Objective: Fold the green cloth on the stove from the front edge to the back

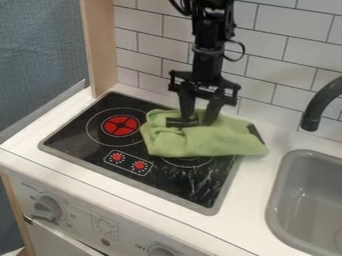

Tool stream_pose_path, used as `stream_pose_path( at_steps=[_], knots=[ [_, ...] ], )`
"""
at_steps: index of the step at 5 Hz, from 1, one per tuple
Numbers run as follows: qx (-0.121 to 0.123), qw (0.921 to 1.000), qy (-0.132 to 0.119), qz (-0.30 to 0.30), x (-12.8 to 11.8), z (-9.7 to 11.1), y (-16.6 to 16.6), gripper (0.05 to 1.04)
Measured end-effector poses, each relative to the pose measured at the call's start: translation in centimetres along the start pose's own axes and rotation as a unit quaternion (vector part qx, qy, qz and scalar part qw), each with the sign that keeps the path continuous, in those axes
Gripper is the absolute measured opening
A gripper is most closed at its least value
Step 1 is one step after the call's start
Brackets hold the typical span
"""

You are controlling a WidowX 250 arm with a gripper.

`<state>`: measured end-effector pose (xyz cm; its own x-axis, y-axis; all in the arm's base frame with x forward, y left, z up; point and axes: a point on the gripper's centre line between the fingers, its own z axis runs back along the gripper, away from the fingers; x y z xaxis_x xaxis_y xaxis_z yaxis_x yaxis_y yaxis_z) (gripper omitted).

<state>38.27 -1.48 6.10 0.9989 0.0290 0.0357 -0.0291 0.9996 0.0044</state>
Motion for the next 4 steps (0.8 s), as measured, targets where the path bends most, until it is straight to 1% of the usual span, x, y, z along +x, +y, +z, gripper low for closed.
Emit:
stream_pose_path(
  at_steps=[1, 2, 3, 4],
  knots=[
    [-0.002, 1.0, -0.003, 0.003, -0.2, 0.3, 0.0, 1.002],
    [-0.004, 0.9999, -0.011, 0.008, -0.5, 1.4, -0.1, 1.009],
    [-0.011, 0.9995, -0.03, 0.007, -0.7, 3.4, -0.1, 0.999],
    [-0.027, 0.998, -0.057, 0.003, -1.0, 5.9, -0.5, 0.999]
  ],
)
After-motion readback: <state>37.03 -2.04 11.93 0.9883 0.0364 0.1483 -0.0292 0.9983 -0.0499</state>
